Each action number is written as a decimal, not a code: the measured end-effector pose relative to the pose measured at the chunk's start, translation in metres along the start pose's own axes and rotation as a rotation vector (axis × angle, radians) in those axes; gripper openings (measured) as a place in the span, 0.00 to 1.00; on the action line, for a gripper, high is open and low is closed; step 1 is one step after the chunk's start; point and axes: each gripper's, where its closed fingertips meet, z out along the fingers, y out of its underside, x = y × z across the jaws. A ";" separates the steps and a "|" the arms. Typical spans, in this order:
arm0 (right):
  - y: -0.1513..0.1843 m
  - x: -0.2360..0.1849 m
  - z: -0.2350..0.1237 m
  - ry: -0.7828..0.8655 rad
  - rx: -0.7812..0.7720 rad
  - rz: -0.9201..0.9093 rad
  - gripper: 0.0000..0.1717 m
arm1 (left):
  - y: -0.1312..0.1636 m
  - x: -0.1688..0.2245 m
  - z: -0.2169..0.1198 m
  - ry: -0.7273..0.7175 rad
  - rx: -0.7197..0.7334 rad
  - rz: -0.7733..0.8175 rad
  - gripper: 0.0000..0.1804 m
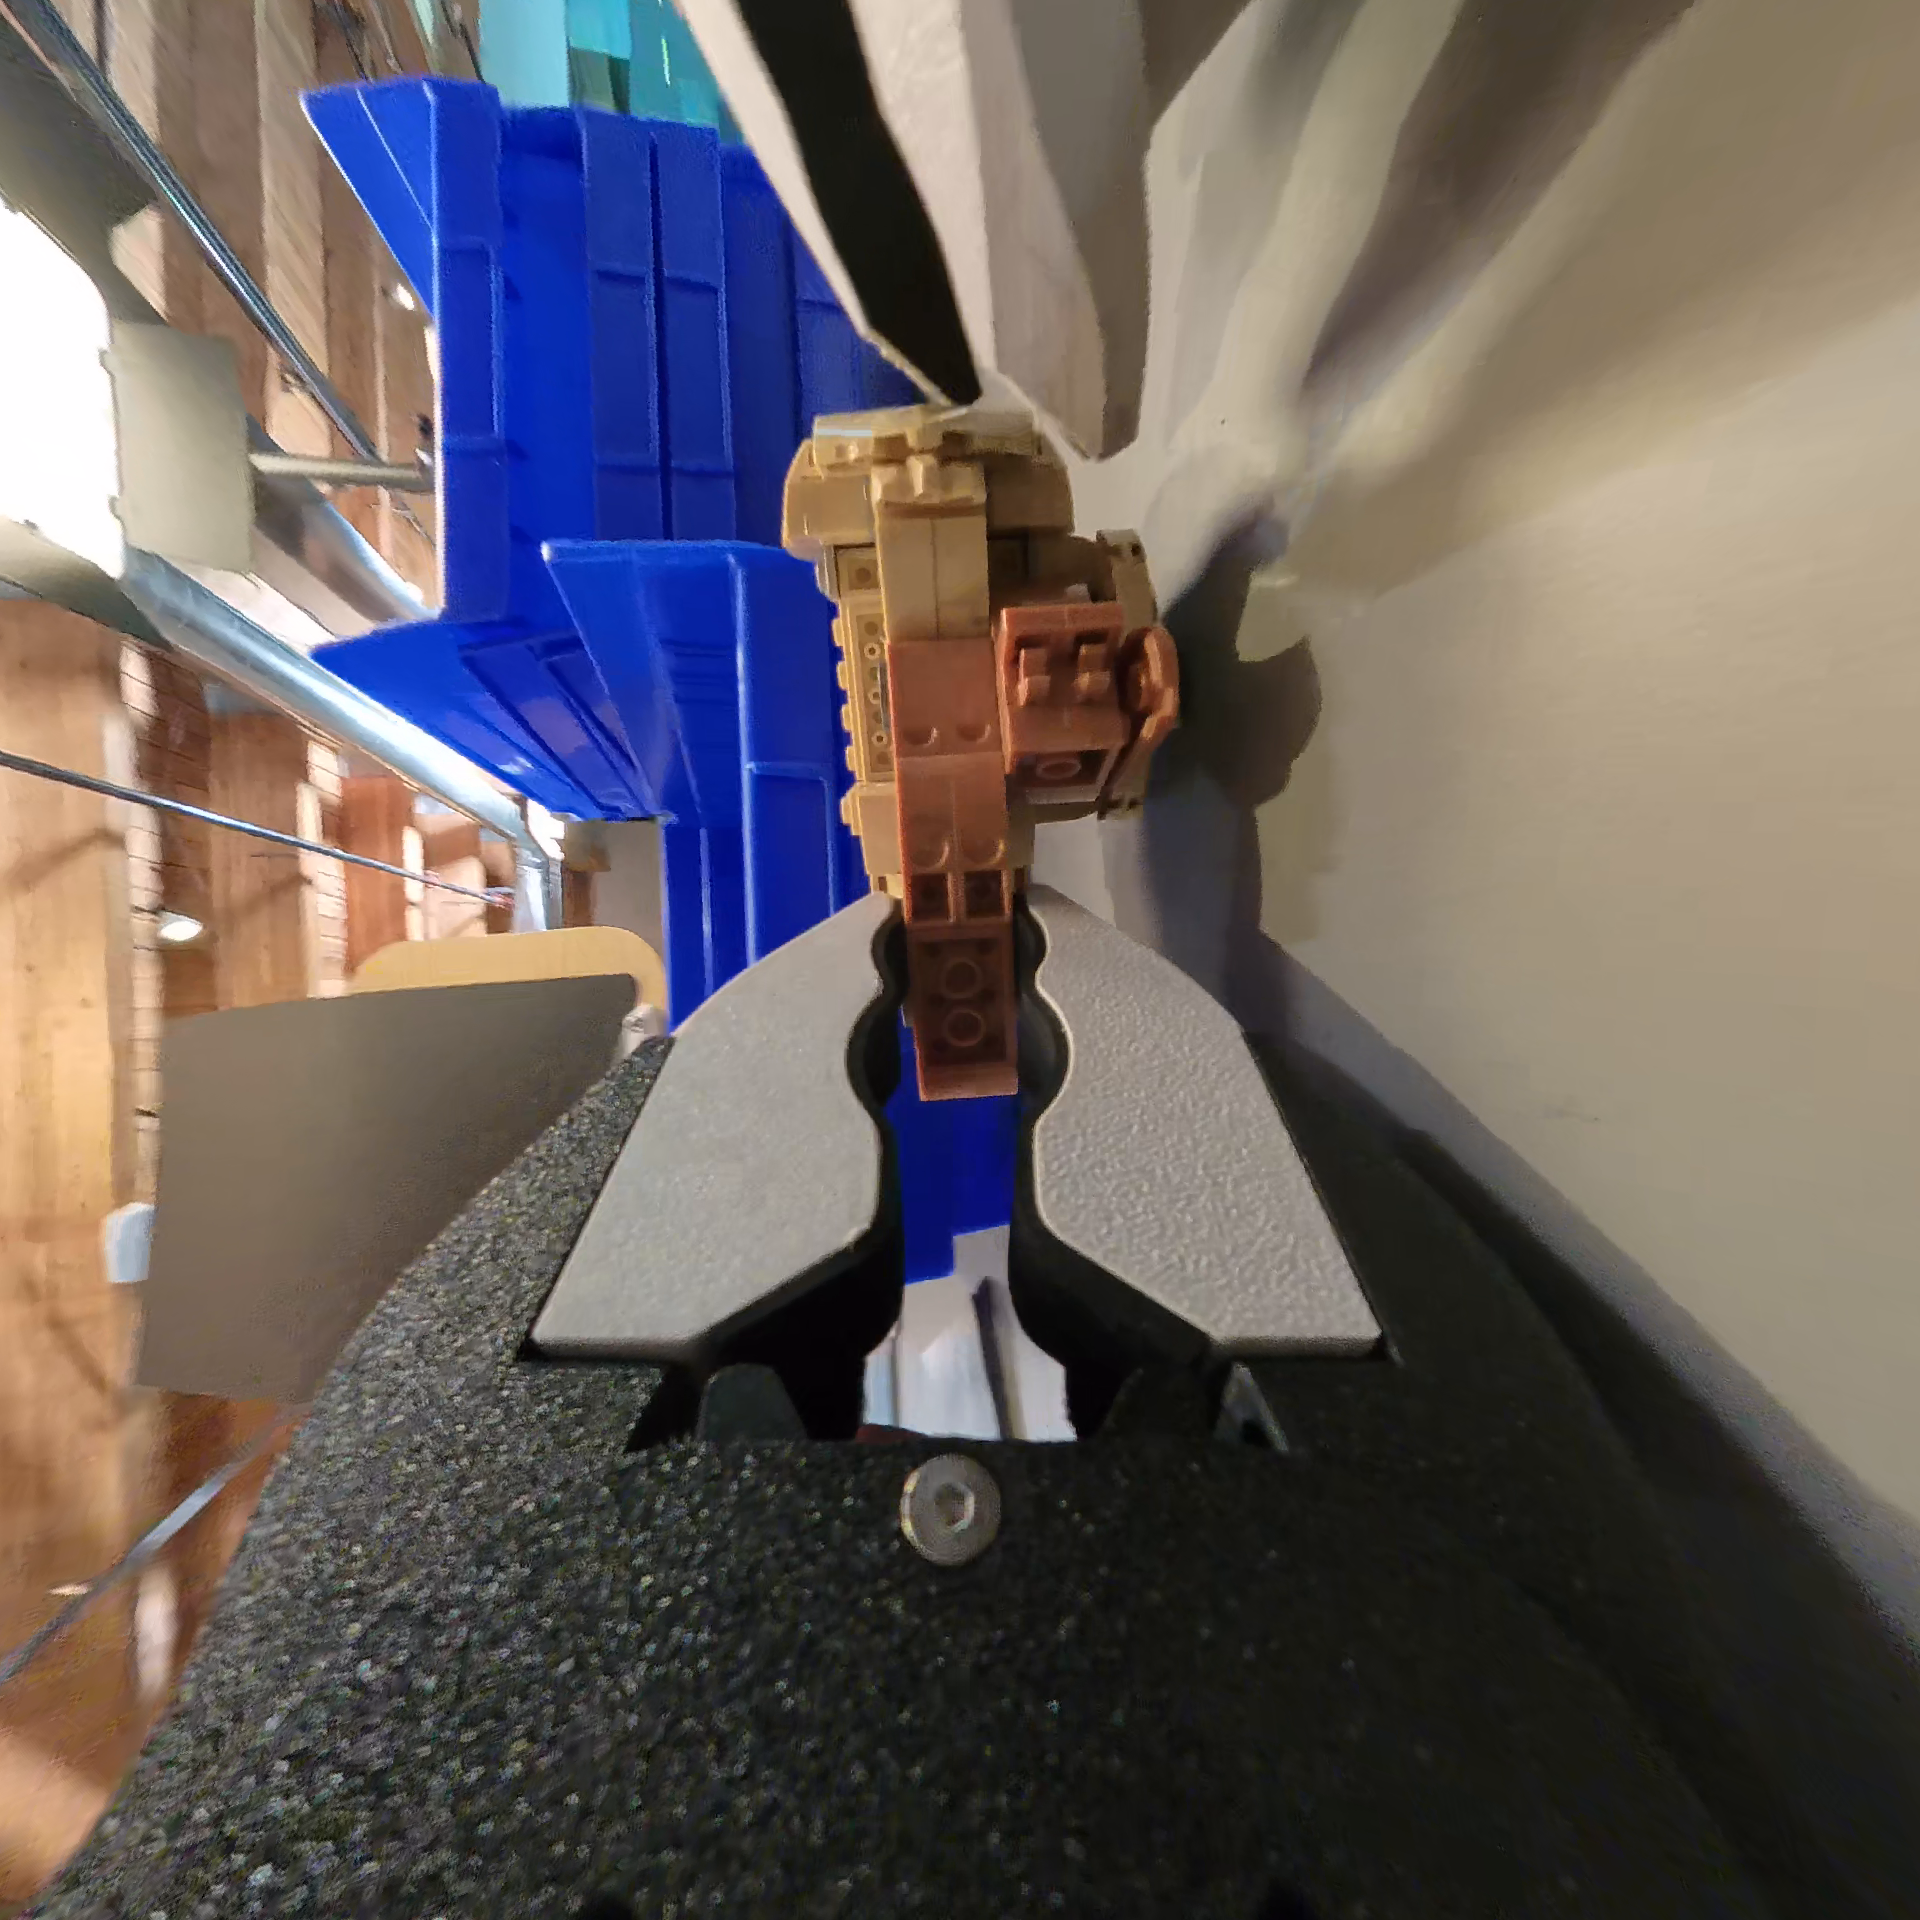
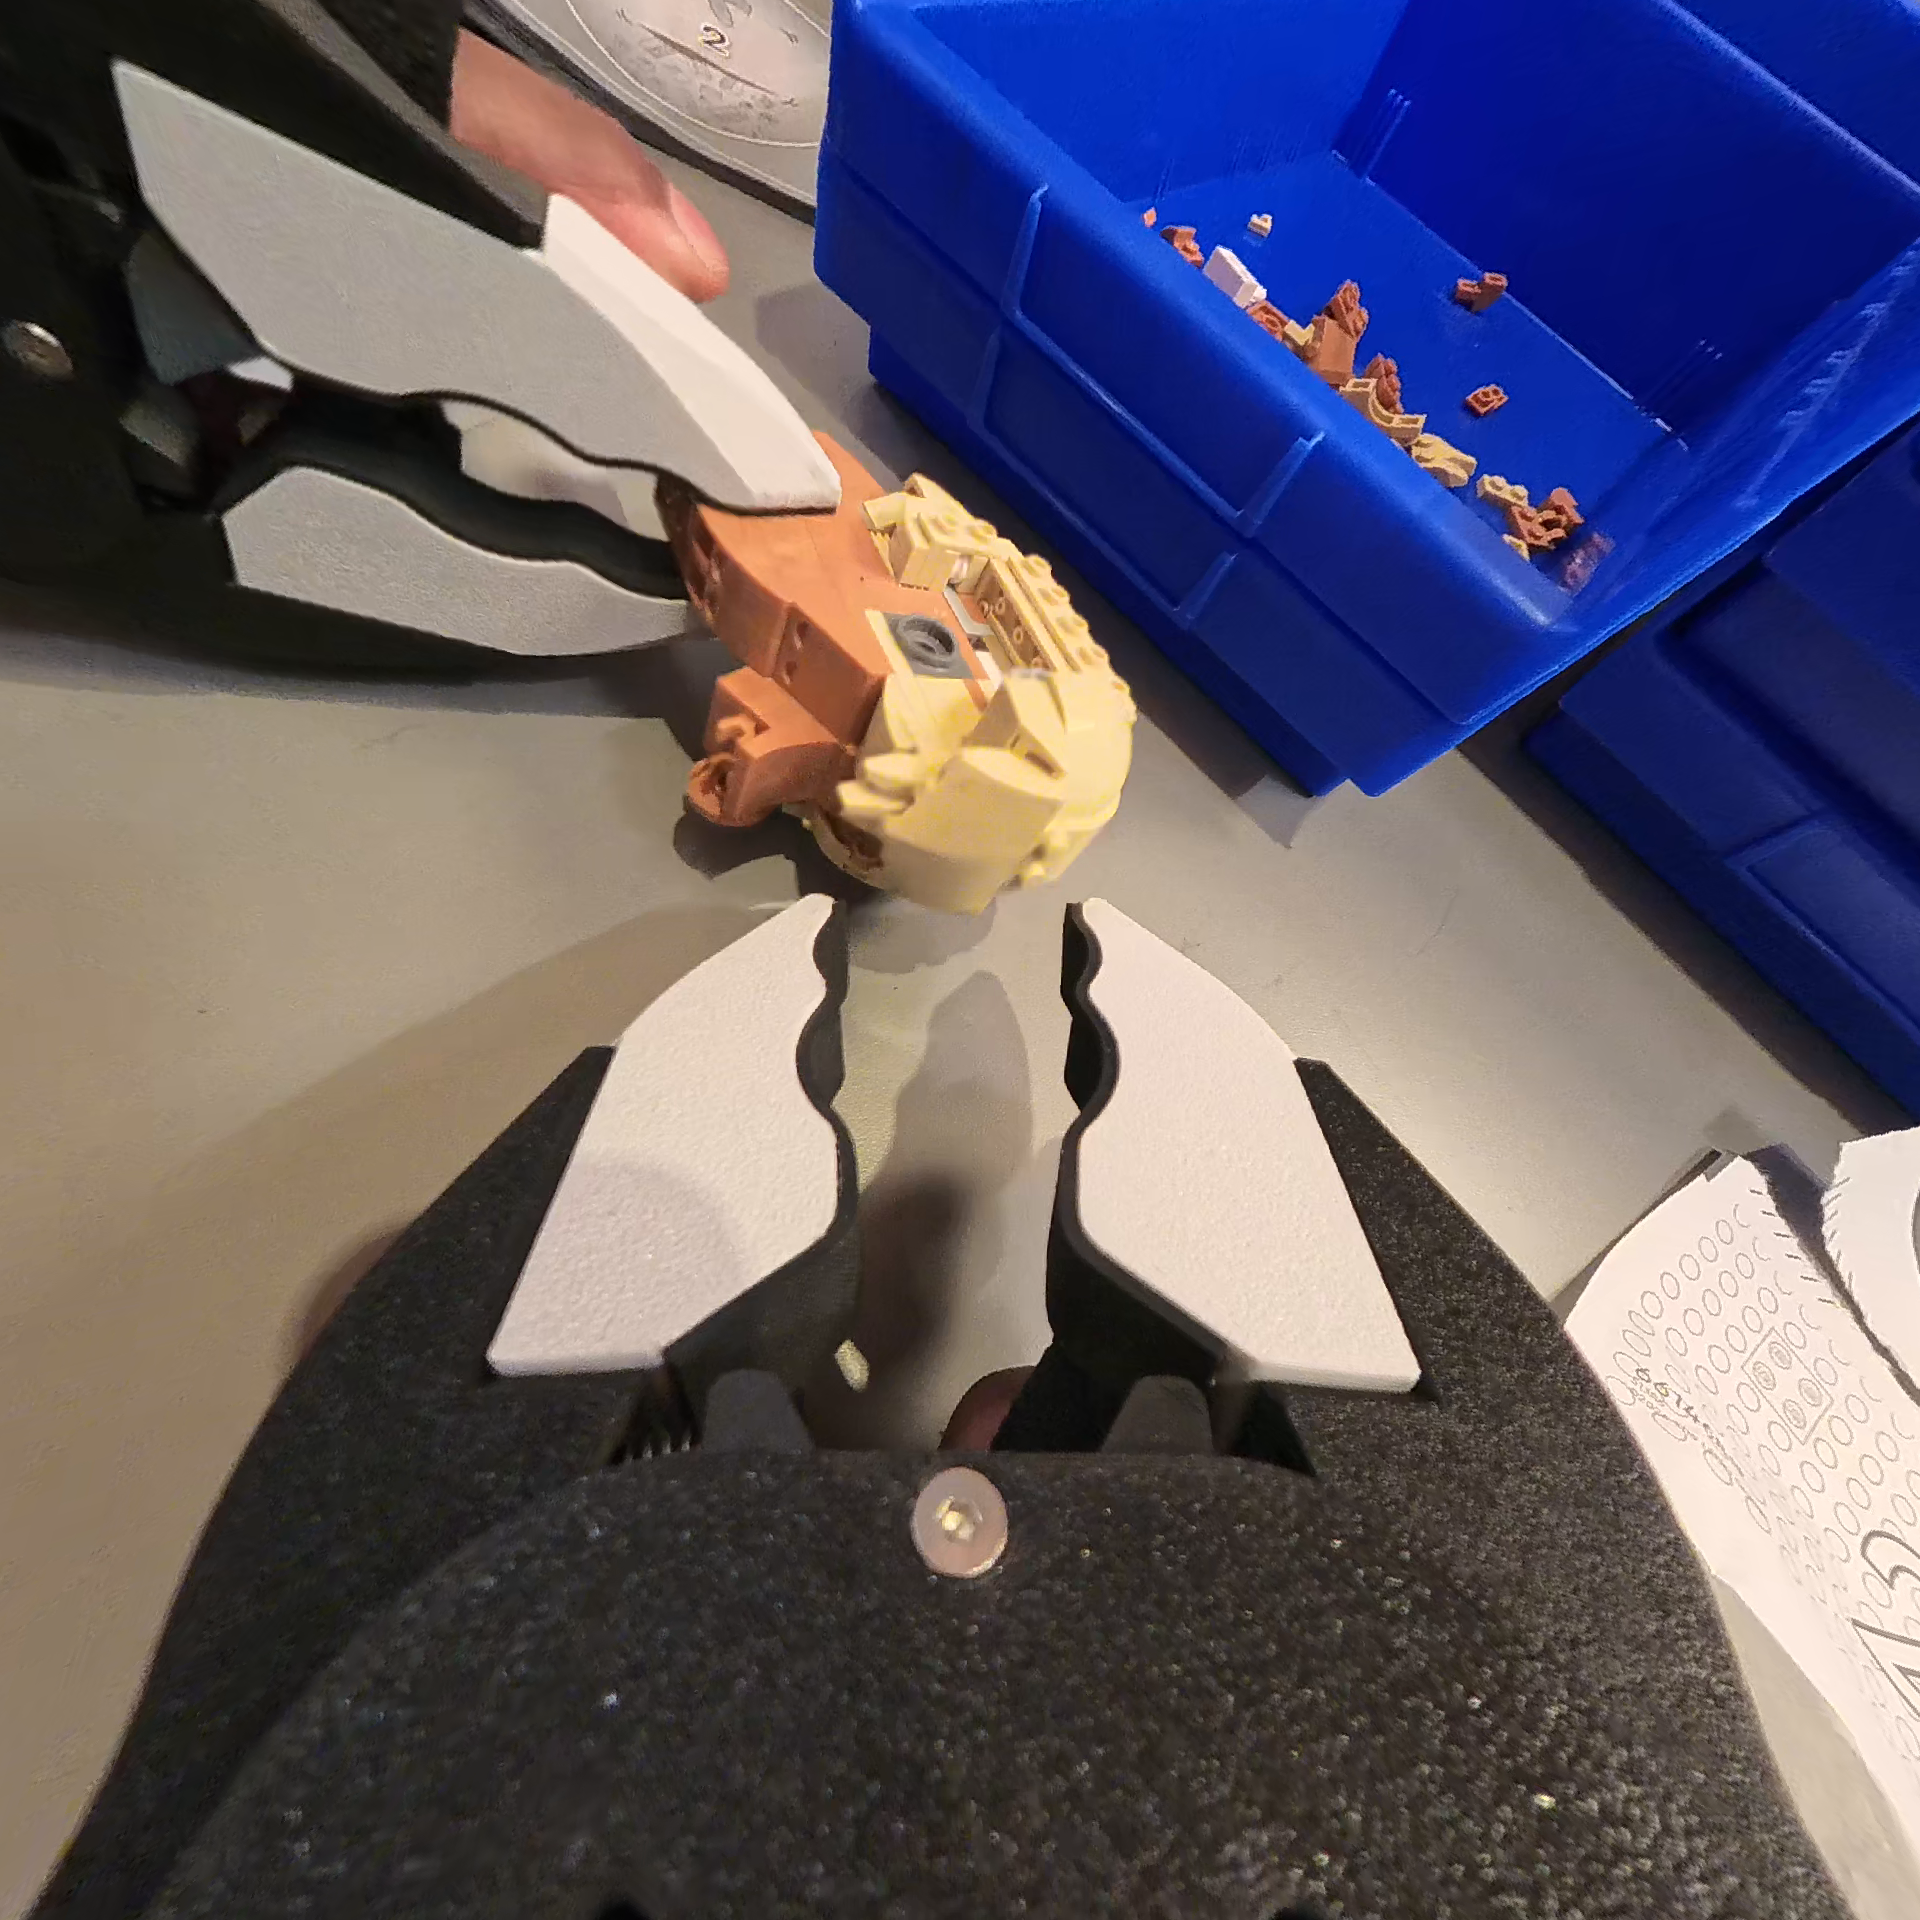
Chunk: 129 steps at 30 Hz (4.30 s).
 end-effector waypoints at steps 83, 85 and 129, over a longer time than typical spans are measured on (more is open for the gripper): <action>-0.003 -0.014 0.013 -0.029 -0.056 0.041 0.19 | 0.012 -0.006 -0.008 -0.098 -0.067 0.093 0.10; -0.003 -0.013 0.009 -0.046 -0.041 0.061 0.19 | 0.011 -0.006 -0.008 -0.109 -0.056 0.117 0.10; -0.057 -0.022 0.019 -0.254 -0.049 -0.544 0.19 | -0.001 -0.010 -0.021 -0.255 0.170 0.386 0.10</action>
